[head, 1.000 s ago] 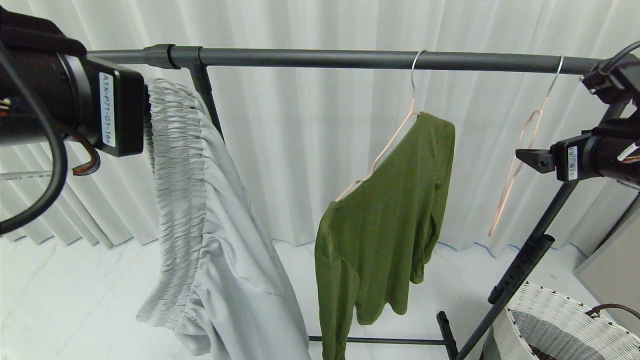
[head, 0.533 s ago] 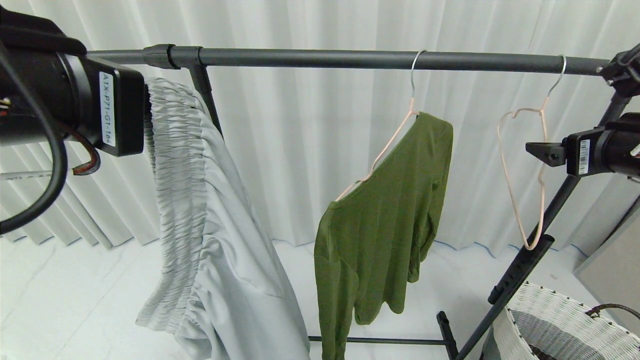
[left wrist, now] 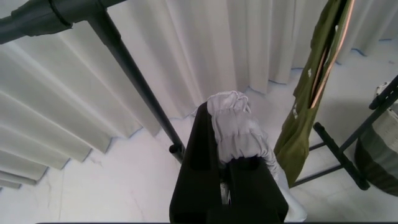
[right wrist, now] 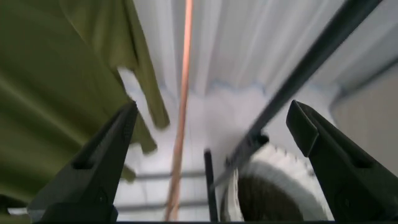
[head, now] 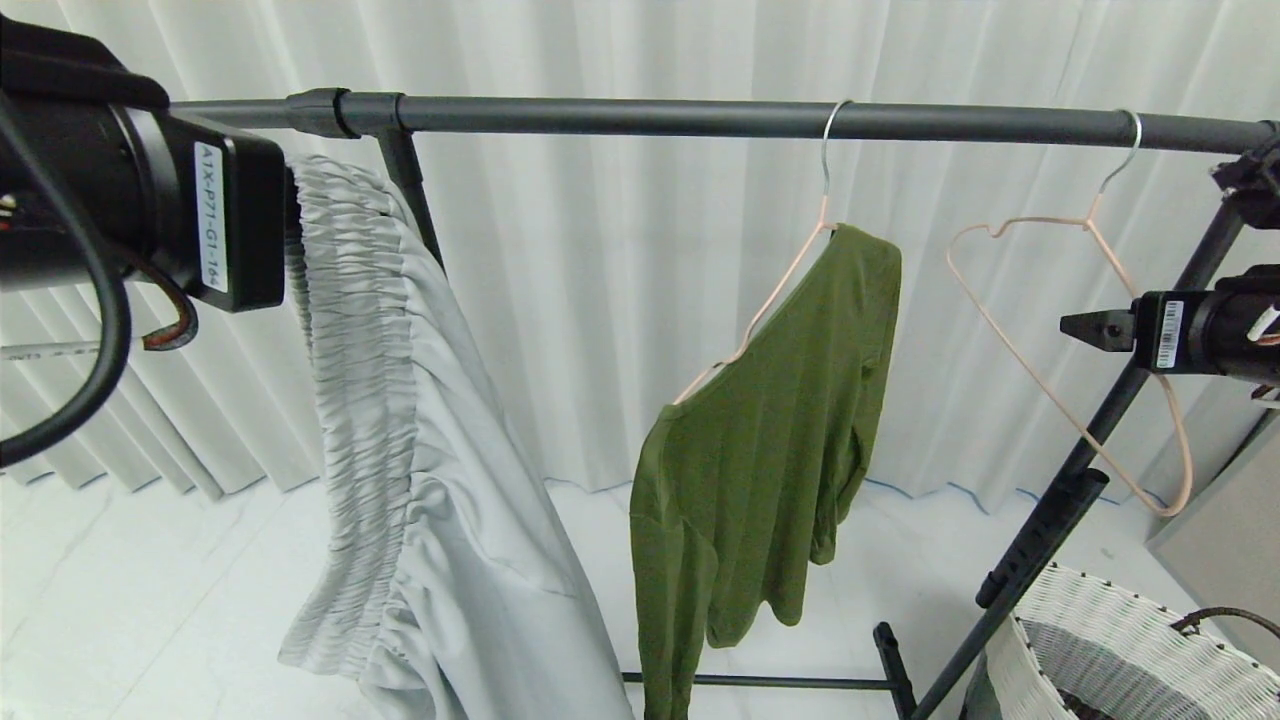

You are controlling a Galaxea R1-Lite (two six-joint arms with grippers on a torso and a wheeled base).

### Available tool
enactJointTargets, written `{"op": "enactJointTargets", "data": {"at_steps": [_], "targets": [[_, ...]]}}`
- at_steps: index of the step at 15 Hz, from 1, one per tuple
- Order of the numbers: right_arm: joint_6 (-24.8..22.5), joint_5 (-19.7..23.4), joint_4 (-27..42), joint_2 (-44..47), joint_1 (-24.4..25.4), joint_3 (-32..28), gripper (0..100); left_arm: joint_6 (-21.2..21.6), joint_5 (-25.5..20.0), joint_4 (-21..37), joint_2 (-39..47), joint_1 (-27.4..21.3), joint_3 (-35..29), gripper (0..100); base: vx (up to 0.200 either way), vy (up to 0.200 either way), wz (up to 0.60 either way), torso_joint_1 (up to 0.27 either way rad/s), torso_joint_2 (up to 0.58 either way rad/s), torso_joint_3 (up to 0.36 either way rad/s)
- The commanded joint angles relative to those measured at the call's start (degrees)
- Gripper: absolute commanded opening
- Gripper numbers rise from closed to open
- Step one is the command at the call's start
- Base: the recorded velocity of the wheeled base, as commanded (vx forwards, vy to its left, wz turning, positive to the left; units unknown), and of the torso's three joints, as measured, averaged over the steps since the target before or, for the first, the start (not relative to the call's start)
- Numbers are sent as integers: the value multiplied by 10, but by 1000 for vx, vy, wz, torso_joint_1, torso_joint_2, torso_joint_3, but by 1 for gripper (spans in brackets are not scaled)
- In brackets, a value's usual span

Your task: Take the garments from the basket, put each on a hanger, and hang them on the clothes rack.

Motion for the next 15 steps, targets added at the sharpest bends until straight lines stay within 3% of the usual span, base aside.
{"op": "enactJointTargets", "data": {"at_steps": [1,5,11,15], "targets": [[0,13,9,20,-2,-8,100,0,0,0,1,-1,1,0,0,0,0,0,0,0],[0,66,59,55,-21,-60,100,-1,0,0,3,-1,1,0,0,0,0,0,0,0],[0,90,95,60,-20,-82,100,-1,0,0,1,-1,14,0,0,0,0,0,0,0],[0,91,96,60,-19,-82,100,4,0,-49,5,0,33,0,0,0,0,0,0,0]]}}
